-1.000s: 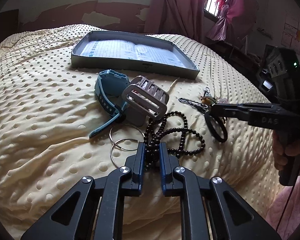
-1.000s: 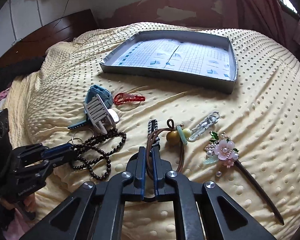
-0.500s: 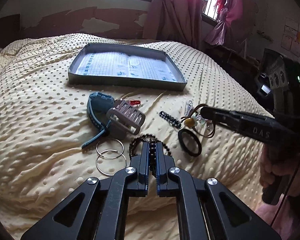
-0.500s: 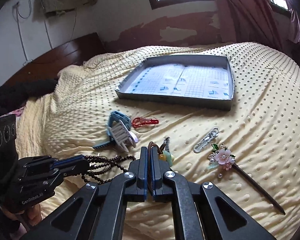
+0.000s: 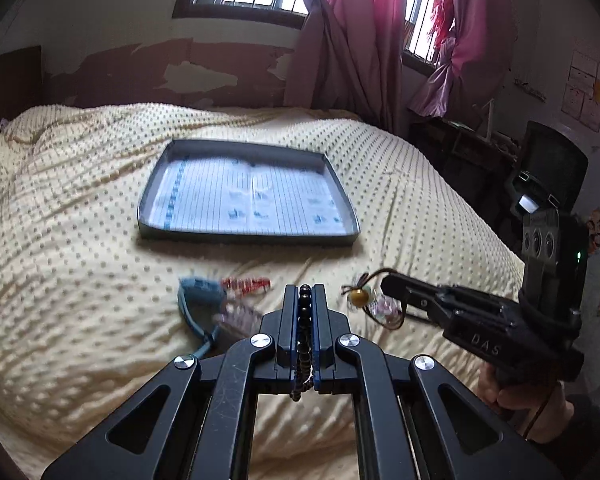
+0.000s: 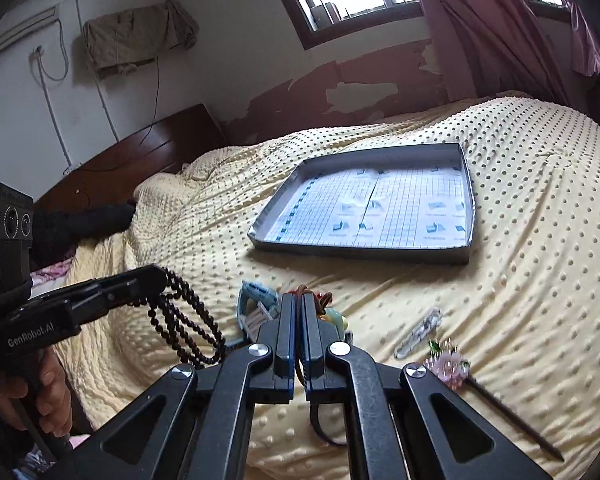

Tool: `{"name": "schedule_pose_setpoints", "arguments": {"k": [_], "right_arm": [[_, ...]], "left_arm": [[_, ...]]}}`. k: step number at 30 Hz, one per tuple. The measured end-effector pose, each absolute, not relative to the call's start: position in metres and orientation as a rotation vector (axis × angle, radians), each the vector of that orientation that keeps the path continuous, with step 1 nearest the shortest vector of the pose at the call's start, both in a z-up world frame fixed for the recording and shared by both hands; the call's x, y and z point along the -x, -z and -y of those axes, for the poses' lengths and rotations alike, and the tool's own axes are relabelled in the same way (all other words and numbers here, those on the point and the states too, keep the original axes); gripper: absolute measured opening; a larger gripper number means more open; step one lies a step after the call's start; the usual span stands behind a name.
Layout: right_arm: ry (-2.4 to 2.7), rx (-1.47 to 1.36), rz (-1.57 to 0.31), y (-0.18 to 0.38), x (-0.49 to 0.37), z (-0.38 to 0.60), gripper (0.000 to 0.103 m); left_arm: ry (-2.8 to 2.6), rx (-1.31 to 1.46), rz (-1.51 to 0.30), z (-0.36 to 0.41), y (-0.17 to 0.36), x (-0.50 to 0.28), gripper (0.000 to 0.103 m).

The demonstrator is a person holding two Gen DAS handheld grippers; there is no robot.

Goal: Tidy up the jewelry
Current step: 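Carry both items into the grey tray and open both tools to release them, then withdraw both tools from the tray back toward the remaining jewelry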

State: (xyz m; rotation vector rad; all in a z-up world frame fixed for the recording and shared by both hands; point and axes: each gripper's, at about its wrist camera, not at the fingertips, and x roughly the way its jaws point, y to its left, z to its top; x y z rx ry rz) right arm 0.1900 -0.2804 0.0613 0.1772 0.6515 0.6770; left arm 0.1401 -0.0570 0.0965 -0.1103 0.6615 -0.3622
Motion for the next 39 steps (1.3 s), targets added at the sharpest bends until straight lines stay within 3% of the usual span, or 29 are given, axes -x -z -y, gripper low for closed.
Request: {"name": "schedule_pose_setpoints", "arguments": {"k": [11,19,25,30,32,33,34,35,38,39], "right_arm": [[-0.650,-0.158,-0.609,-0.070,-0.304,0.254,0.003],[-0.627,-0.216,-0.696,-0.026,-0.372,0.239,0.003],[-0.596,-0.192,-0.766,0.004,-0.385,0.235,0.004],[-0.567,-0.170,-0.775,0.002,-0.378,0.239,0.005],[-0.555,-0.156,-0.770,-0.002,-0.372,0.243,0.013],[-0.549,-0.150,-0.762,-0.005,-0.369,0.245,0.024],[-0.544,-0.145,-0.753,-0.008,-0.367,0.247,0.035],[-0.538,-0.137,-0.737,-0.014,-0.361,0.251,0.039],[-0.530,-0.109,-0.692,-0.028,-0.342,0.257,0.053],[-0.525,-0.096,-0.666,-0.035,-0.333,0.260,0.063]], "left_arm": [[0.311,0.160,-0.542,0.039,-0.119,-0.266,0.004],[0.251,0.263,-0.615,0.017,-0.062,-0.354,0.004],[0.228,0.312,-0.722,0.002,-0.018,-0.368,0.004],[0.238,0.312,-0.753,0.000,-0.013,-0.362,0.007],[0.245,0.318,-0.754,0.000,-0.016,-0.356,0.015],[0.246,0.325,-0.743,-0.002,-0.018,-0.351,0.020],[0.246,0.337,-0.732,-0.001,-0.021,-0.346,0.035],[0.245,0.354,-0.716,-0.002,-0.025,-0.340,0.050],[0.236,0.385,-0.646,-0.007,-0.039,-0.321,0.070],[0.242,0.388,-0.628,-0.008,-0.043,-0.314,0.073]]}}
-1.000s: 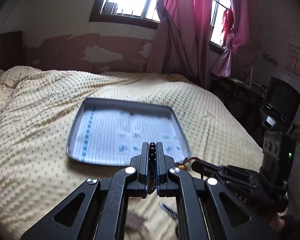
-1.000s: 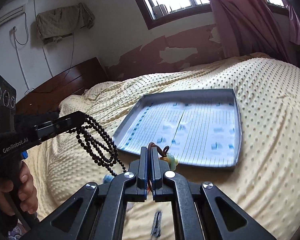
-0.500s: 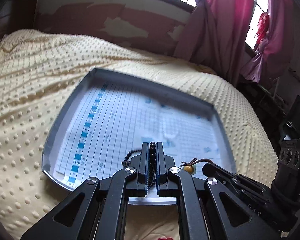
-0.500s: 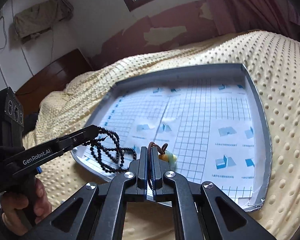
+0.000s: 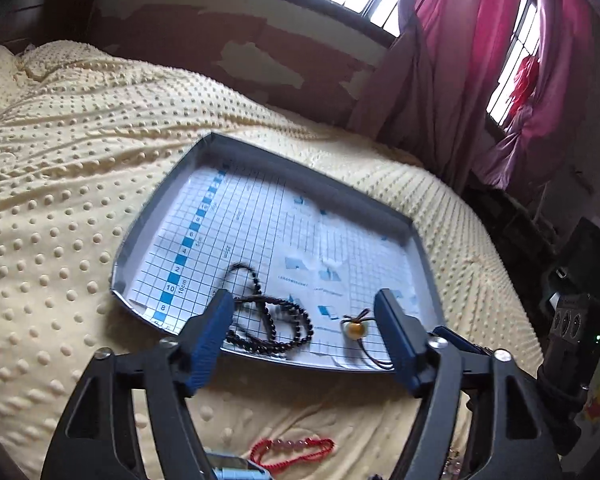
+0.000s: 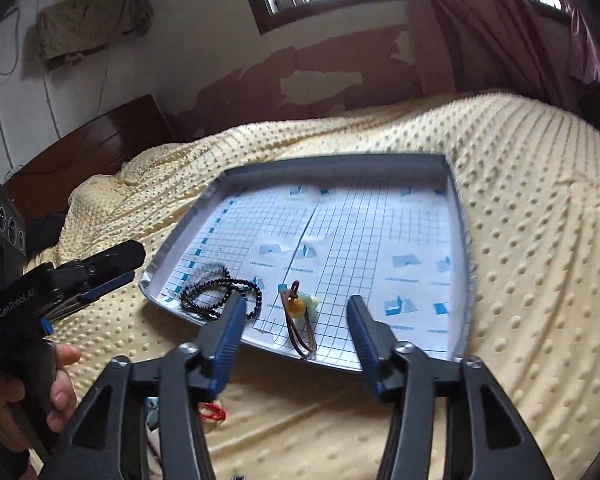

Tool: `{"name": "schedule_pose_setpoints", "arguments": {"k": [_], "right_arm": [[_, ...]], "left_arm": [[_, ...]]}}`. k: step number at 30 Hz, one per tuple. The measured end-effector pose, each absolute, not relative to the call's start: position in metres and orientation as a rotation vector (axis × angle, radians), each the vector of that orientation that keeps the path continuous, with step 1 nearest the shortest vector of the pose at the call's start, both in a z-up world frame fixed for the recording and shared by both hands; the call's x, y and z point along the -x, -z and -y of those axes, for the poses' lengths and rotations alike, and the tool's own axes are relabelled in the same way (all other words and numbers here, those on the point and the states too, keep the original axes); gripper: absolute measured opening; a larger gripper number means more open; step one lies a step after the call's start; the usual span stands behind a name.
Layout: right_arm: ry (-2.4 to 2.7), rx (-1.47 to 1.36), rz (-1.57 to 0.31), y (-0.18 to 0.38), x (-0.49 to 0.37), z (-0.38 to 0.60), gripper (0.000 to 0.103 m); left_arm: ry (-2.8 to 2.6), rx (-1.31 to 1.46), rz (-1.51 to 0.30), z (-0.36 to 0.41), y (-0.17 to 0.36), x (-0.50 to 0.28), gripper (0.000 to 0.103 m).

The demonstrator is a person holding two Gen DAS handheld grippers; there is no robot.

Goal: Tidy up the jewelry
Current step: 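Withdraw both tools from the tray back toward the remaining jewelry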

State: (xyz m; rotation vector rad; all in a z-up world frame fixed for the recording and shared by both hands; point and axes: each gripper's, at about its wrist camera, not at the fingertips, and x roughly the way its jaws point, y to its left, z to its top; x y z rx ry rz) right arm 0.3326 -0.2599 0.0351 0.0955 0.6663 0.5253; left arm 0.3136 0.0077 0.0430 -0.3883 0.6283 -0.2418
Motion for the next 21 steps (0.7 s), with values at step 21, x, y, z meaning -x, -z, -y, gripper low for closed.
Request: {"name": "schedule_pose_setpoints", "arguments": {"k": [21], "right_arm": [[-0.460,-0.028,-0.363,-0.088,-0.121,0.294,0.103]], "left_arm": [[0.182,0.128,-0.338,0.023,-0.077,-0.108,0.102]]}}
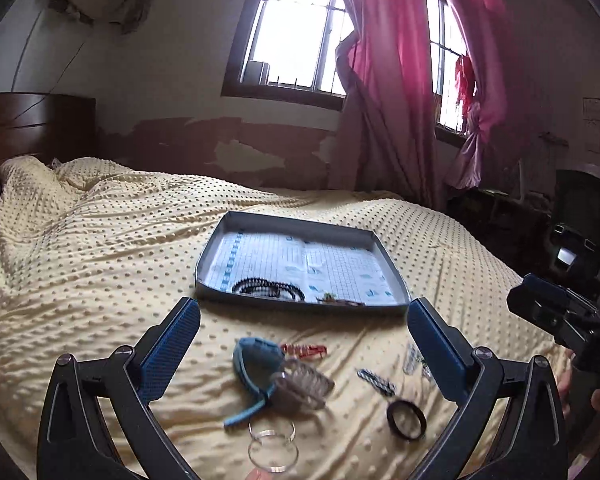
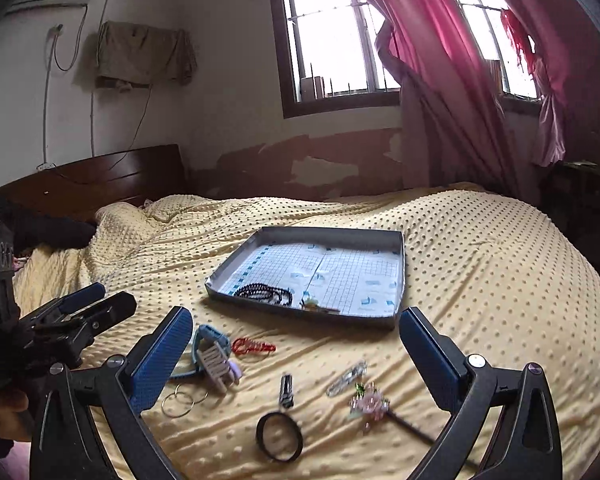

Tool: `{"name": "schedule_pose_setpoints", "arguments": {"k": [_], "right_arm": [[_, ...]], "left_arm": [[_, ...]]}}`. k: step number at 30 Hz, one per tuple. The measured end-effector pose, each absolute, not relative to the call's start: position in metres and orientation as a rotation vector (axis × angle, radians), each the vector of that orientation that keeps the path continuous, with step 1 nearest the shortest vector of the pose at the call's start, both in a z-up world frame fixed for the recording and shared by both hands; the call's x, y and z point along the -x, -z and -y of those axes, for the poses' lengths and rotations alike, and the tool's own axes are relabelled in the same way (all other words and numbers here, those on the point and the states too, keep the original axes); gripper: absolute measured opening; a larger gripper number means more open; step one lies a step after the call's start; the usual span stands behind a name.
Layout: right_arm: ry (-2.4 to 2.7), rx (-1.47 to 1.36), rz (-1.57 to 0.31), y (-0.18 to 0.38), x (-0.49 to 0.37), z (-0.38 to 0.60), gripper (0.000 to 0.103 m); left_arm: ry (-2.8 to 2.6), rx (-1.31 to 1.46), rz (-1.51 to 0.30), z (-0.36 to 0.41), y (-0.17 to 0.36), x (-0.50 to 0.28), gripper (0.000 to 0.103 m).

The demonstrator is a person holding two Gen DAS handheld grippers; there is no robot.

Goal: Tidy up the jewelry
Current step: 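Withdraw both tools from the tray back toward the remaining jewelry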

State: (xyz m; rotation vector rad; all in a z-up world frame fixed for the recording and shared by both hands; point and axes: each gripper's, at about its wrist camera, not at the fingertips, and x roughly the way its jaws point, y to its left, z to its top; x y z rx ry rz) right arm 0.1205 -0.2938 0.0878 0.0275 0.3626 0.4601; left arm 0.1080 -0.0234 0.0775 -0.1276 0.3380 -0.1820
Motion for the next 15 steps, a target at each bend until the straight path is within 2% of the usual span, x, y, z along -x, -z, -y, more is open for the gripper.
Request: {"name": "schedule_pose_setpoints", "arguments": {"k": [10,15], "right_arm": [[-0.449,0.012,-0.480,-0.064,-0.086,0.288,0.103],[-0.469,0.000,-0.566,-0.045,-0.084,0.286,0.103]], "left_arm": [[0.168,0.075,-0.358,0.014,-0.047,-0.055,0.102],[0.190,0.092,-0.479,0.003,-0.019,-0.057,0.102]]}}
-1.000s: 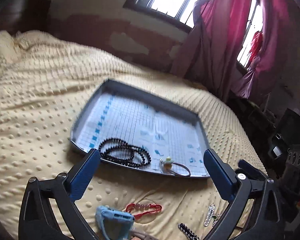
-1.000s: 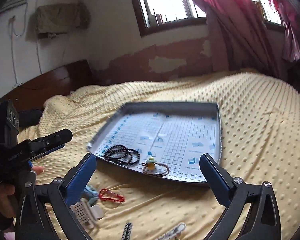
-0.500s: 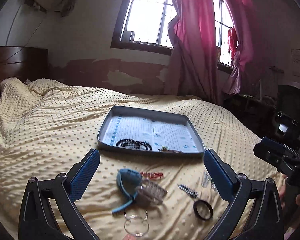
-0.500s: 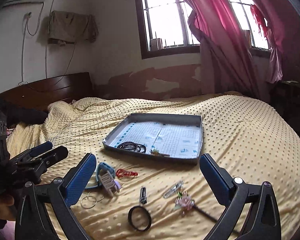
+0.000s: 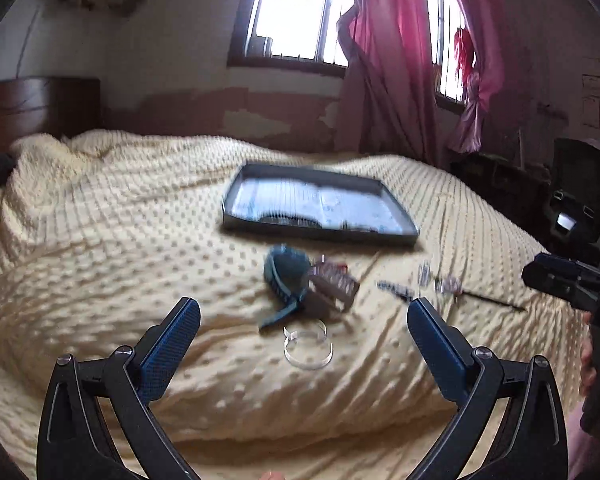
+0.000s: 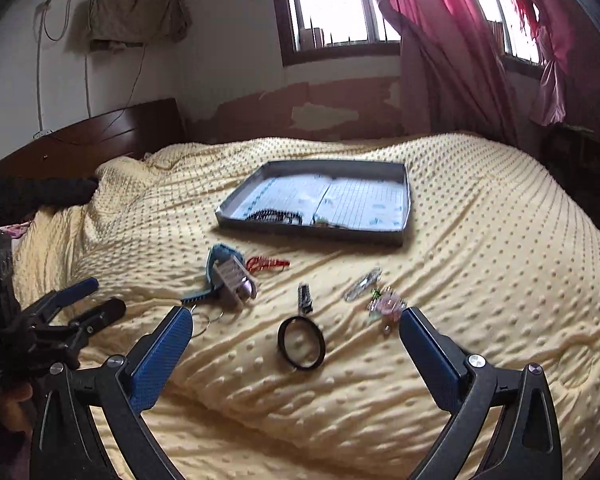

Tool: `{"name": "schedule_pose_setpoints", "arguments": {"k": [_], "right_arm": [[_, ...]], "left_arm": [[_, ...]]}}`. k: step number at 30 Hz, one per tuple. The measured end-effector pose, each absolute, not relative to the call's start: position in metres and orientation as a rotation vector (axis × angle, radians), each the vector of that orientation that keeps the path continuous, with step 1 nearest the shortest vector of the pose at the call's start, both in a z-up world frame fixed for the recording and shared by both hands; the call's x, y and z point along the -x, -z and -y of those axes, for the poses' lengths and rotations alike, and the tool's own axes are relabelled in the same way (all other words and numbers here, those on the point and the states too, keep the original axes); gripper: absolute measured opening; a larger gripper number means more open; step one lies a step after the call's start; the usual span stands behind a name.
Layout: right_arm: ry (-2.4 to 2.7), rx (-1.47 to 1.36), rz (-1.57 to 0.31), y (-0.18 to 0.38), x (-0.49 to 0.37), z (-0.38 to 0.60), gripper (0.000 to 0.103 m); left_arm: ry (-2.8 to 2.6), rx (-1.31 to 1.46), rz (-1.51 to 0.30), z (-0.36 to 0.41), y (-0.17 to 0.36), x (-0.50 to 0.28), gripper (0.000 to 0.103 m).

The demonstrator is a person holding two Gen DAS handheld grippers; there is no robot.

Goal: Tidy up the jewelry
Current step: 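Withdraw both tools from the tray back toward the remaining jewelry, then grasp the black hair tie with the right tool while the left tool grasps the two silver rings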

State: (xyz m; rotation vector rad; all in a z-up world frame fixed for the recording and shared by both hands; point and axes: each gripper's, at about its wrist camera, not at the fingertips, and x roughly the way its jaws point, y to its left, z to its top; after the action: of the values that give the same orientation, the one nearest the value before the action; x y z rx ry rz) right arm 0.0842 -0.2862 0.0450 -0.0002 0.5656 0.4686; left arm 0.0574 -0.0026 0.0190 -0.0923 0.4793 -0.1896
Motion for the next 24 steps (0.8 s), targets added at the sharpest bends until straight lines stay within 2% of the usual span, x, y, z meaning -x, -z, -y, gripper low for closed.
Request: {"name": "schedule_pose_setpoints", "arguments": {"k": [3,13,14,16,18,21,24], "right_arm": [[-0.473,0.018,-0.608,-0.037,-0.086,0.283,0.103],[-0.506,0.013,-0.785,-0.009,-0.115,0.278,0.103],[-0.515,0.019,-0.799,-0.007,-0.119,0.277,0.101],[-0.530,0.034,-0.829,-0.001,-0.128,0.276,0.086],[-0.536,0.049,-0.861,0.006,-0.136,0.274,0.077],[-0.541,0.056,-0.900,0.013,-0.147,0.275,0.072],[-0.544,0.051,-0.922,0.018,-0.155,0.278,0.067]], "left_arm": [[0.192,0.080,-0.559,0.000,0.001,-0.060,0.101],[0.205,0.074,-0.632,-0.005,0.024,-0.075,0.101],[0.215,0.078,-0.629,-0.005,0.025,-0.076,0.100],[0.236,0.076,-0.638,-0.005,0.026,-0.082,0.097],[0.258,0.072,-0.658,-0.004,0.029,-0.087,0.094],[0.281,0.065,-0.691,-0.003,0.035,-0.095,0.083],[0.298,0.041,-0.707,0.000,0.040,-0.100,0.082]]}}
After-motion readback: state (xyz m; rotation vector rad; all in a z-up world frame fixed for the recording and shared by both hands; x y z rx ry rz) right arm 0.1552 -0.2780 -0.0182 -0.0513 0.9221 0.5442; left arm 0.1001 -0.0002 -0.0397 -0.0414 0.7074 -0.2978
